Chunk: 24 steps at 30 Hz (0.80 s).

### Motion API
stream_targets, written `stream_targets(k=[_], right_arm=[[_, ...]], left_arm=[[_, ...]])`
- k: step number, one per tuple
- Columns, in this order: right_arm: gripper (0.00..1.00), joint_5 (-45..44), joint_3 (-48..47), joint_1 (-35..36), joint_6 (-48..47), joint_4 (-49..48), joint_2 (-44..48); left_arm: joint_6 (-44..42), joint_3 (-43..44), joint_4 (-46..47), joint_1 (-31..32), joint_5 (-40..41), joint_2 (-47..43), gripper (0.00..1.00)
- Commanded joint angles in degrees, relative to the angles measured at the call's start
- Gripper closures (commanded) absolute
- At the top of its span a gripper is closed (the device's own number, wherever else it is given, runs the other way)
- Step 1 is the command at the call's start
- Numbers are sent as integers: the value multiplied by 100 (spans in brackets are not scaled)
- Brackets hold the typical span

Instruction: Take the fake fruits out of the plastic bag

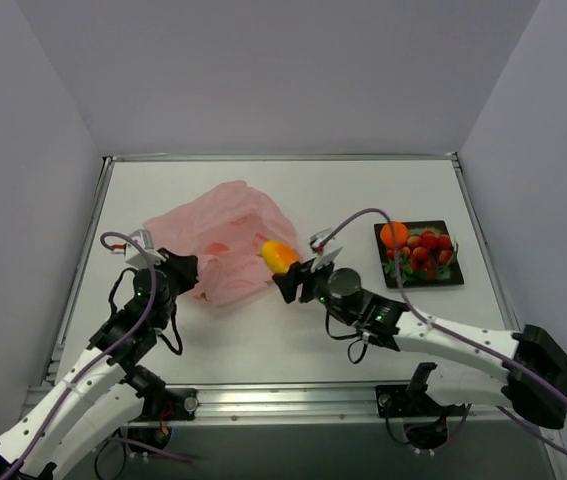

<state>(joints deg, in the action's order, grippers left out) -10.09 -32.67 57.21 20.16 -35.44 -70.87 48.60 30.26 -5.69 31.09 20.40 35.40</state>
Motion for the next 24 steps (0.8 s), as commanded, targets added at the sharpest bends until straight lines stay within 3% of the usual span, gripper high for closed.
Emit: stream_targets(k=[1, 7, 13, 17, 24], right_arm=[[84, -573, 128, -437, 84, 765, 1319], [84, -1258, 260, -2464, 584, 2013, 1901], [84, -1031, 471, -3909, 744, 1621, 1296], [84, -1065, 480, -4095, 524, 1330, 751], [81, -1232, 551, -4359, 866, 1329, 698]], left_arm=[[-52, 200, 314, -33, 16, -155, 98], [1, -134, 244, -33, -142, -498, 98], [18, -468, 463, -33, -186, -367, 98], [44, -635, 911, -33, -335, -227, 98], [53, -776, 1255, -33, -564, 2, 98]])
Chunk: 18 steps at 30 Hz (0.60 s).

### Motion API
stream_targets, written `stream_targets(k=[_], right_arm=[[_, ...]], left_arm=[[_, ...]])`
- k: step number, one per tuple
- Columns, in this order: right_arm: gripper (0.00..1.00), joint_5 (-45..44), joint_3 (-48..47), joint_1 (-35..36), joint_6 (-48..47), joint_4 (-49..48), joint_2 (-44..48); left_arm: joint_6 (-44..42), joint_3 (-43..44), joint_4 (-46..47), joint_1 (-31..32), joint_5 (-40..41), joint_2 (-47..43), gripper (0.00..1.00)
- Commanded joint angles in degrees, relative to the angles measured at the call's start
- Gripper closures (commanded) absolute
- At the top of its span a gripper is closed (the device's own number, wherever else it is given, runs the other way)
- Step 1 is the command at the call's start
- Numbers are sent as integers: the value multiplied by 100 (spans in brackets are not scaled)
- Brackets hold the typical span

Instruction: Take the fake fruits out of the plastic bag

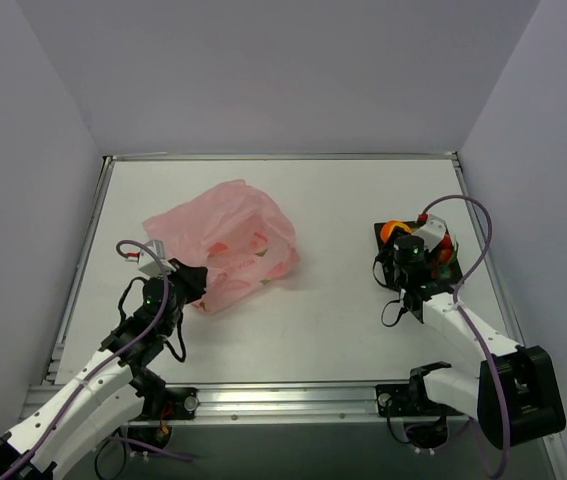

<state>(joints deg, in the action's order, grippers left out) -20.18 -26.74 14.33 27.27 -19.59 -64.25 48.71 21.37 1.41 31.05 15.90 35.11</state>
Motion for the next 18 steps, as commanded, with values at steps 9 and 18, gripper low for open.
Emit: stream_targets(k=[9, 18], right_arm=[[74, -56, -437, -220, 164, -370, -807], [39, -30, -226, -404, 508, -72, -747]], left_arm=[[60, 17, 642, -29, -166, 5, 98], [7, 78, 544, -29, -140, -5, 98]])
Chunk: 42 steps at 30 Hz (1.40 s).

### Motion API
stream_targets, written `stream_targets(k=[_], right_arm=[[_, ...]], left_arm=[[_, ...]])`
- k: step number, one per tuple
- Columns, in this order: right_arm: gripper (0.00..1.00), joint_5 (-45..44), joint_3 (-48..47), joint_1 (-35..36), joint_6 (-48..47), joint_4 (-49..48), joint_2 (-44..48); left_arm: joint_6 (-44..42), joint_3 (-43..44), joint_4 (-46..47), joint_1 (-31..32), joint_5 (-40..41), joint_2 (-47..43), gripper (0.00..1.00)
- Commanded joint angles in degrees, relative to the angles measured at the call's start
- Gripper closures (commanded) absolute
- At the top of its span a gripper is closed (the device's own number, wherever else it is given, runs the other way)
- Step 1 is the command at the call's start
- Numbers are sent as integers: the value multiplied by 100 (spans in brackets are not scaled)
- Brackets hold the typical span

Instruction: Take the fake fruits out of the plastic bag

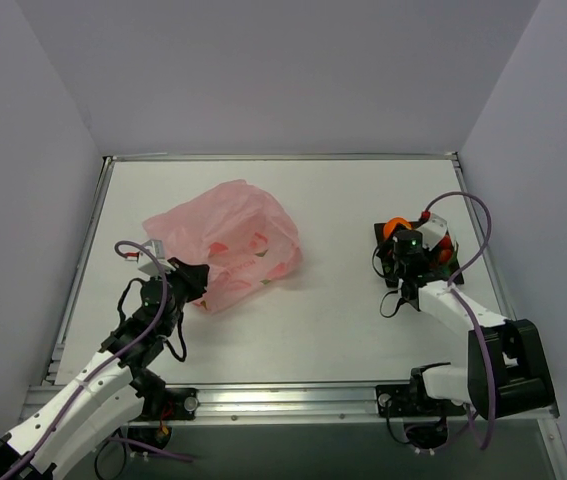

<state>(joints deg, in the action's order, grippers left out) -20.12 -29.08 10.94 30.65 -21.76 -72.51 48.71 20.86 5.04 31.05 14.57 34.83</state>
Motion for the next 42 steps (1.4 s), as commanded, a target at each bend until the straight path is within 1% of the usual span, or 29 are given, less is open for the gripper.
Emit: stream_targets(k=[1, 2, 3, 5, 6, 7, 12, 15, 21, 22, 23, 24, 25, 27, 32, 33, 35, 36, 42], right_arm=[[36, -19, 8, -74, 195, 189, 79], [35, -18, 16, -83, 204, 233, 88], [30, -10, 25, -92, 213, 277, 97], [25, 52, 69, -101, 230, 330, 132], [17, 69, 69, -109, 230, 408, 149], [14, 104, 78, -110, 230, 444, 167], [13, 105, 192, -118, 266, 567, 448], [18, 70, 166, -118, 327, 725, 624], [17, 201, 104, -110, 354, 937, 844], [21, 219, 104, -118, 354, 937, 826], [28, 228, 78, -118, 336, 945, 765], [42, 236, 43, -118, 327, 945, 713], [46, 228, 8, -118, 318, 937, 677], [48, 193, -54, -118, 301, 945, 519], [50, 192, -98, -136, 441, 937, 107], [51, 245, -89, -136, 485, 937, 71], [59, 473, -45, -136, 581, 902, 53], [60, 526, 7, -136, 608, 884, 61], [57, 817, 140, -118, 688, 708, 141]], left_arm=[[7, 129, 190, -37, -24, 24, 98], [7, 137, 191, -29, -24, 50, 98], [16, 129, 182, -37, -33, 50, 98], [33, 129, 182, -37, -68, 50, 98], [33, 129, 173, -37, -77, 42, 98], [51, 129, 156, -37, -86, 33, 98], [69, 111, 155, -37, -86, 6, 98], [77, 111, 138, -37, -138, -2, 98], [77, 93, 68, -37, -130, -117, 98], [77, 85, 67, -37, -138, -125, 98], [86, 85, 67, -37, -138, -125, 98], [86, 85, 67, -37, -147, -125, 98], [86, 85, 50, -29, -165, -143, 98], [86, 76, 15, -37, -156, -195, 98], [69, 67, -64, -37, -103, -319, 98], [69, 58, -73, -37, -112, -328, 98], [69, 50, -64, -37, -95, -319, 98], [69, 41, -38, -37, -86, -328, 98], [69, 41, 129, -37, -138, -152, 98]])
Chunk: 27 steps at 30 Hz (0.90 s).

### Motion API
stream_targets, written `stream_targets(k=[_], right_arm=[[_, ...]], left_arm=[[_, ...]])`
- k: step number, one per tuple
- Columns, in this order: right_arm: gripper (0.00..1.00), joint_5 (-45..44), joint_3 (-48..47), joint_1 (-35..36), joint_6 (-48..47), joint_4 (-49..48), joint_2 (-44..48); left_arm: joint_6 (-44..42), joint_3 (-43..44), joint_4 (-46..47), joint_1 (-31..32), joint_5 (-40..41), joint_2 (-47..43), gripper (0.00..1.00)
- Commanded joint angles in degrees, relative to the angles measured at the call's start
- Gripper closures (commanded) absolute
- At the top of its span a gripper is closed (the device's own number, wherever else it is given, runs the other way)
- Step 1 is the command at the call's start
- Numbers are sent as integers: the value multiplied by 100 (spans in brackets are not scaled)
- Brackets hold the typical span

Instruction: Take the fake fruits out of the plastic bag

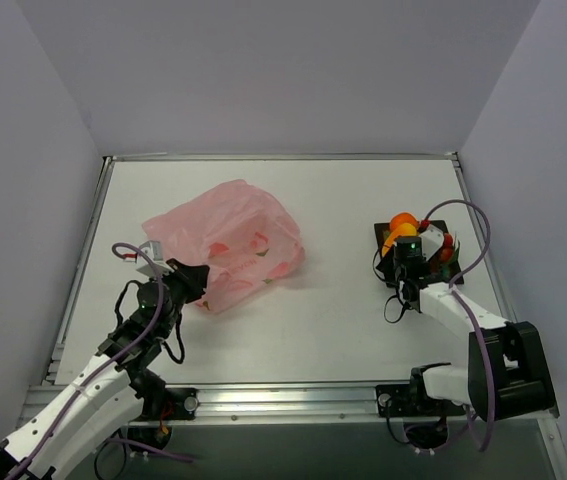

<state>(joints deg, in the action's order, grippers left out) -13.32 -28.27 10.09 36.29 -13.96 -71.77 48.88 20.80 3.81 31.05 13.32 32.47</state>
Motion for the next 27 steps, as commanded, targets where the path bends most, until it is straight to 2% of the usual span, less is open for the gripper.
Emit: stream_targets(k=[1, 7, 15, 18, 19, 20, 27], right_arm=[[56, 119, 50, -33, 115, -81, 14], [43, 66, -126, -42, 27, -134, -197], [36, 181, -100, -33, -43, 130, 303], [23, 277, -73, -16, -78, 261, 514], [12, 260, -73, -16, -87, 340, 628], [9, 251, -73, -24, -105, 376, 681], [7, 260, -205, 2, -175, 727, 1462]], left_arm=[[51, 47, 278, -37, -31, 102, 98], [51, 65, 243, -37, -49, 76, 98], [51, 91, 128, -37, -40, -12, 98], [77, 91, 120, -37, -84, -30, 98], [78, 91, 111, -37, -84, -21, 98], [78, 91, 102, -37, -84, -47, 98], [16, 152, 93, -29, -67, 14, 98]])
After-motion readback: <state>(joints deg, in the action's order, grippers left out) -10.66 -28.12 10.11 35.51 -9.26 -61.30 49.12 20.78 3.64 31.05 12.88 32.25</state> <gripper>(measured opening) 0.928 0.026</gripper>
